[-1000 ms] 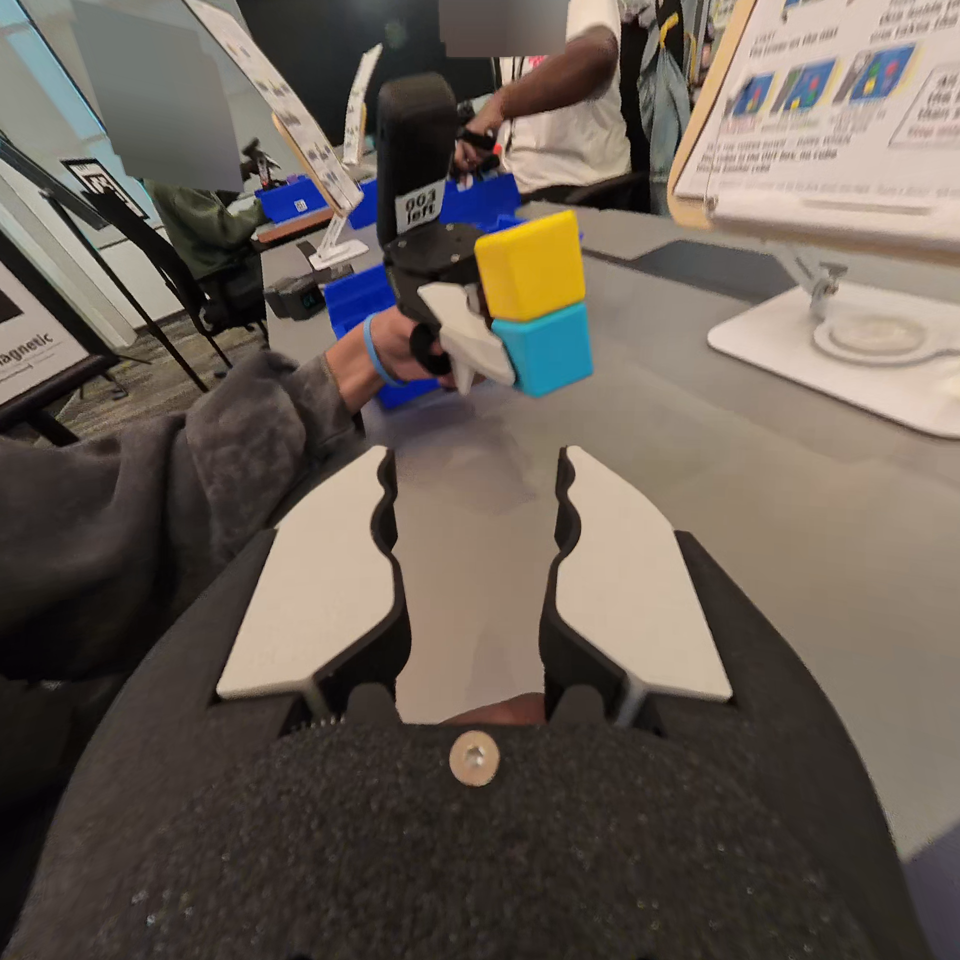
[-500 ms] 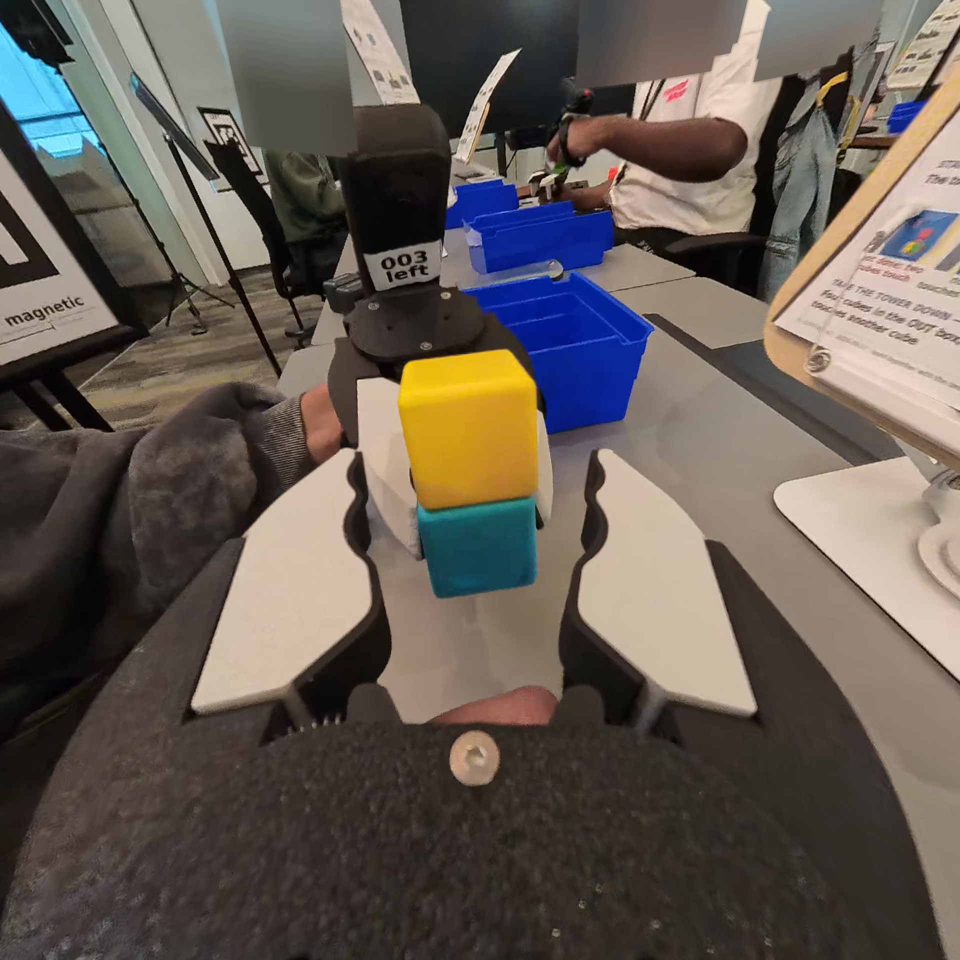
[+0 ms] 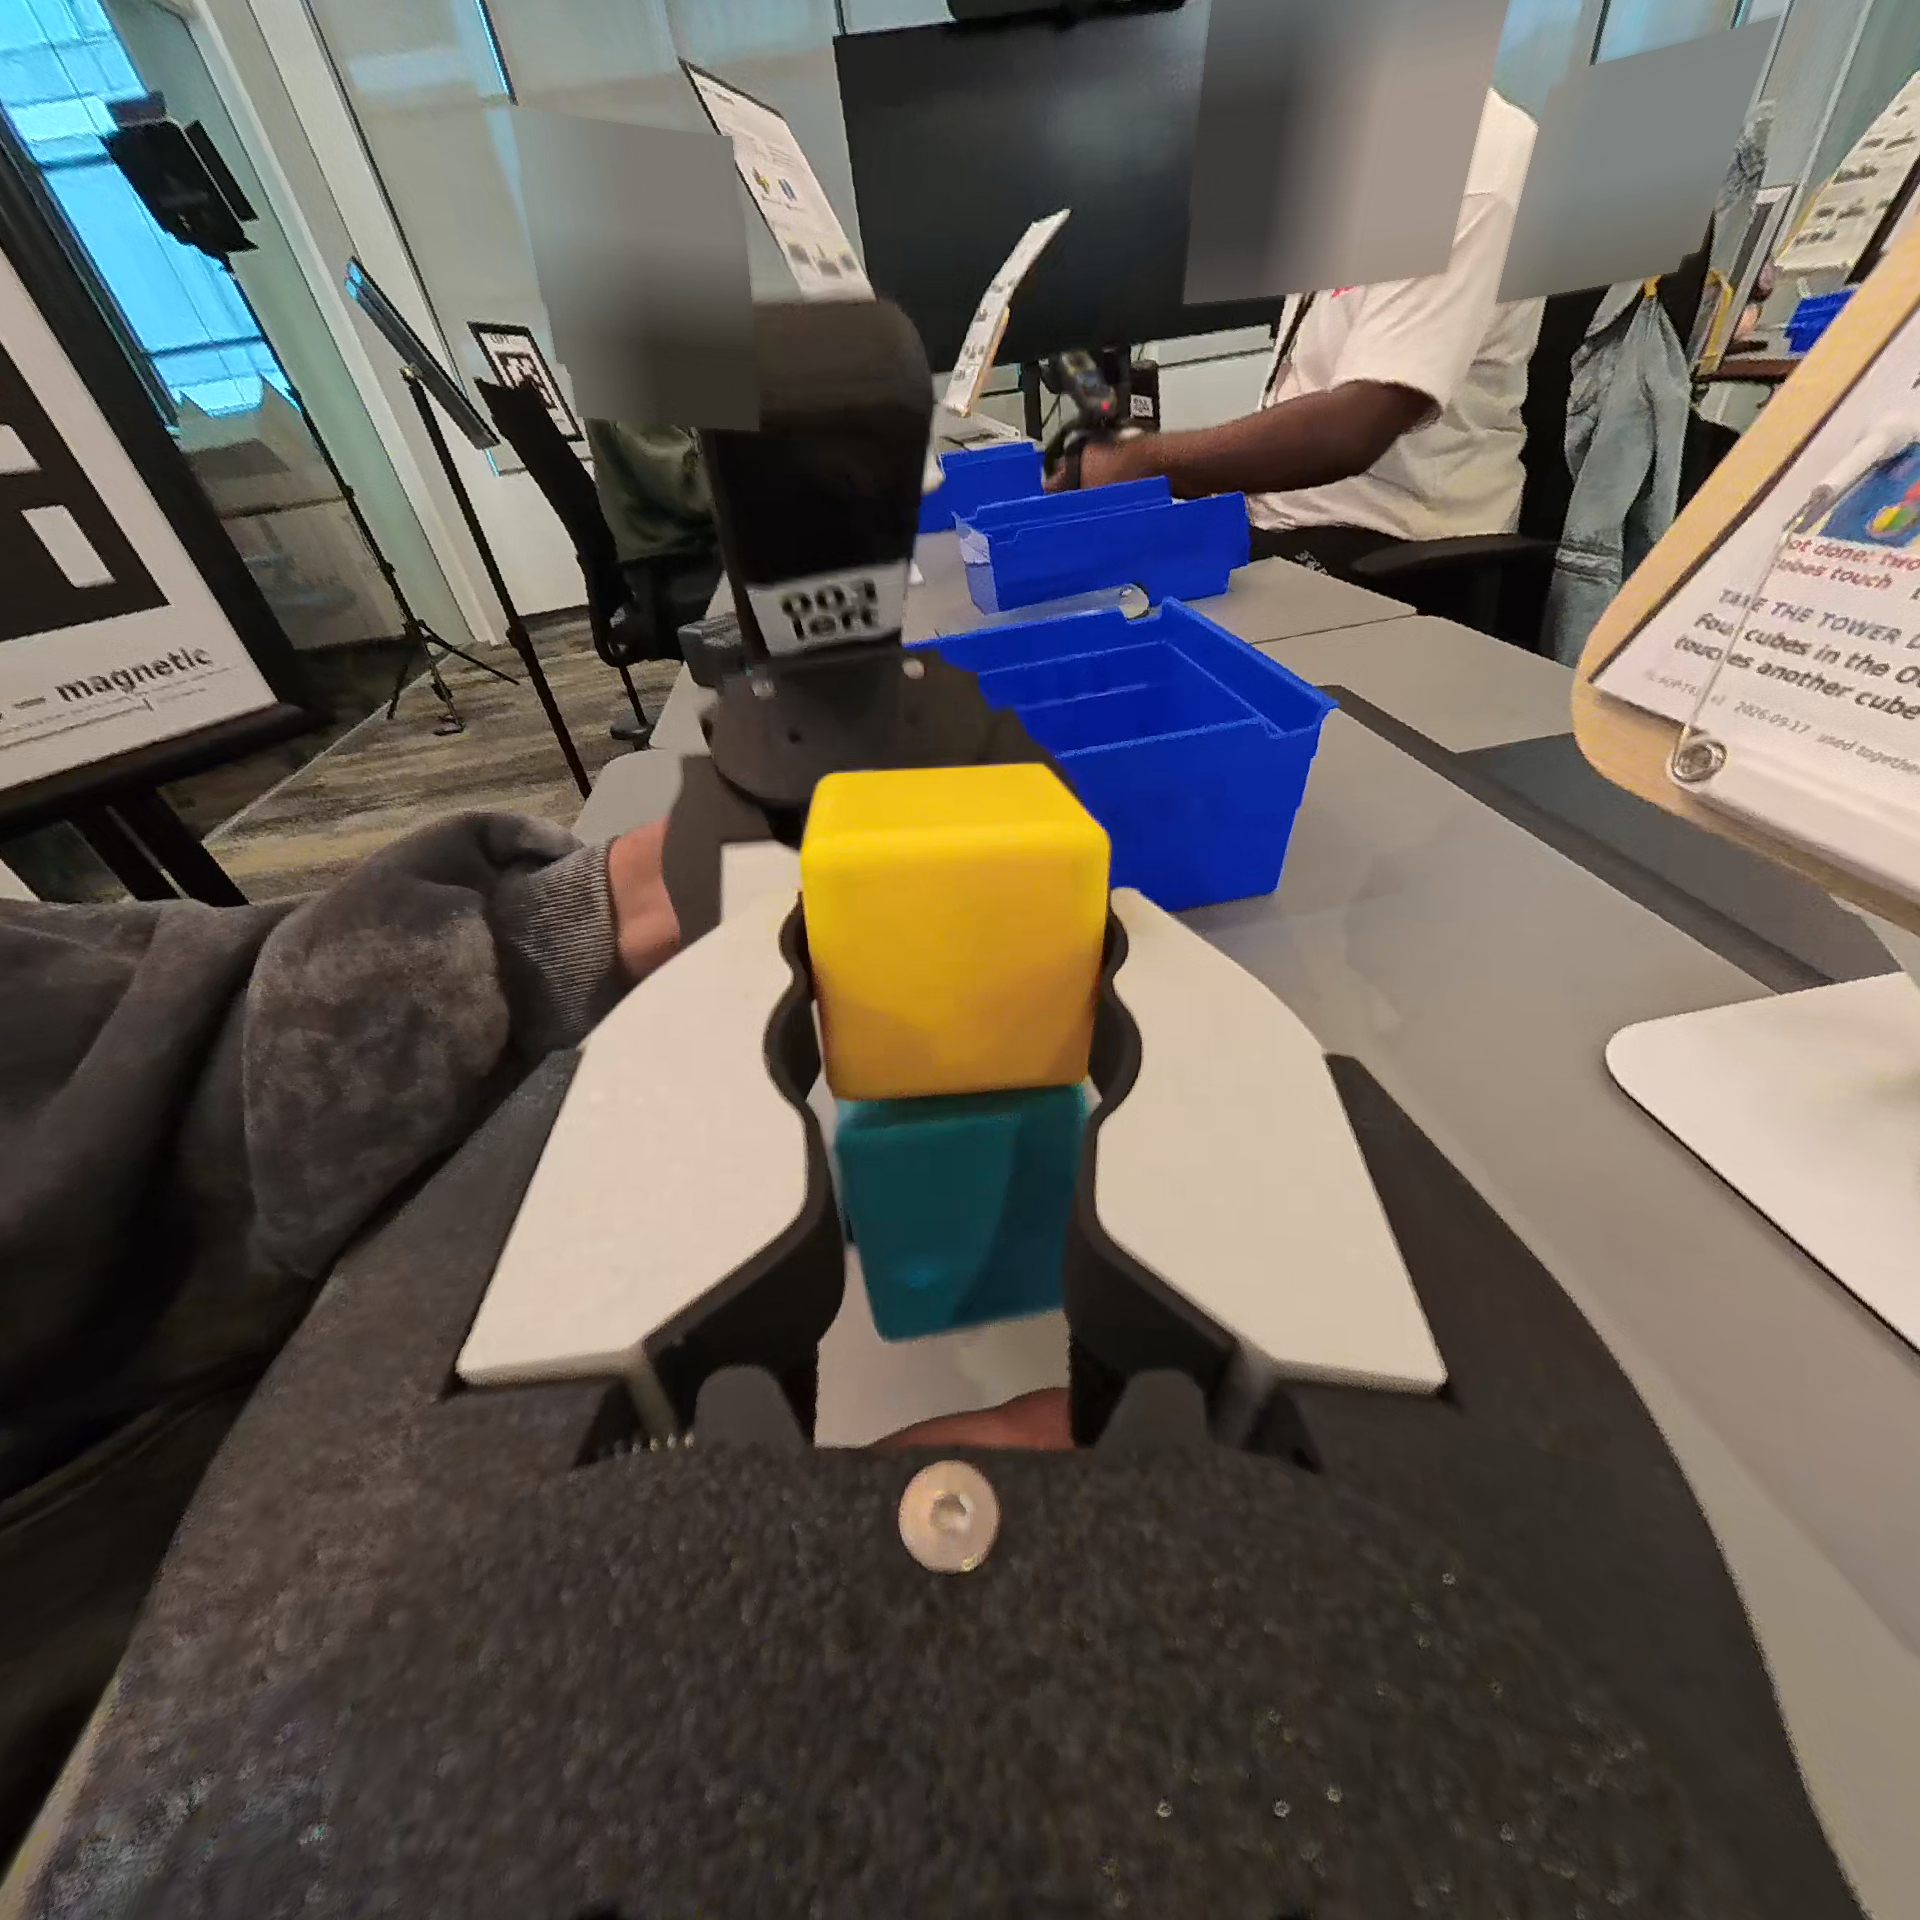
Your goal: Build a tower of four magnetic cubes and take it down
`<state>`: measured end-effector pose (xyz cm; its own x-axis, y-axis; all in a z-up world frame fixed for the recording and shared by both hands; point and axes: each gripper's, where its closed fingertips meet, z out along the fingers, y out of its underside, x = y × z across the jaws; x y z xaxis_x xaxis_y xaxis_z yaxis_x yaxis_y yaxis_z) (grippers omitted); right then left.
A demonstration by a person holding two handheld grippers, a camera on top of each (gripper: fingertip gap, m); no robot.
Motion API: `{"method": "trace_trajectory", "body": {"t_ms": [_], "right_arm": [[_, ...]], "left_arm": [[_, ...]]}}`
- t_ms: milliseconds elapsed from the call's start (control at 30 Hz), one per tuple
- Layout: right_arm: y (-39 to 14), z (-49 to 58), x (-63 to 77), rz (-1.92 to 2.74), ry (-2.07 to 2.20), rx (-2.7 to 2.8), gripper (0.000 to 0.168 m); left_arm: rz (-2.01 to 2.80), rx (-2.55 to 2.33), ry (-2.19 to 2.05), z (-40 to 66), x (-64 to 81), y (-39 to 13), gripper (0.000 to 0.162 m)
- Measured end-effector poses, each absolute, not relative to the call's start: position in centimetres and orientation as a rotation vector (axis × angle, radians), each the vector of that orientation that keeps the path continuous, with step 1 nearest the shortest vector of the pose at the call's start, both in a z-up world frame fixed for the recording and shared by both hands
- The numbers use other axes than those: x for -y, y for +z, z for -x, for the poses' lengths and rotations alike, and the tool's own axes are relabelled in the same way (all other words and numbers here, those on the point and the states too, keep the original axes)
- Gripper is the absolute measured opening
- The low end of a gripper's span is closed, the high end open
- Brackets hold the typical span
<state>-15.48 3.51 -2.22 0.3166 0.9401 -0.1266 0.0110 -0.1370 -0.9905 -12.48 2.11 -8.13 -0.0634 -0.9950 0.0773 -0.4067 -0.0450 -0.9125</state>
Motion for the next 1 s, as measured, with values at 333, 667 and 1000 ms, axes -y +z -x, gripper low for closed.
{"method": "trace_trajectory", "body": {"t_ms": [333,667,1000], "right_arm": [[5.3,11.1,-2.8,1.408,0.968,0.843,0.050],[9.7,-6.7,3.1,1.744,0.314,0.612,0.051],[-2.1,-23.7,2.0,2.443,0.028,0.293,0.051]], "left_arm": [[1.527,-1.484,-1.114,12.8,-2.8,-8.2,0.049],[1.500,-1.429,-1.134,12.8,-2.9,-7.4,0.050],[1.492,-1.430,-1.123,12.6,-2.8,-7.3,0.050]]}}
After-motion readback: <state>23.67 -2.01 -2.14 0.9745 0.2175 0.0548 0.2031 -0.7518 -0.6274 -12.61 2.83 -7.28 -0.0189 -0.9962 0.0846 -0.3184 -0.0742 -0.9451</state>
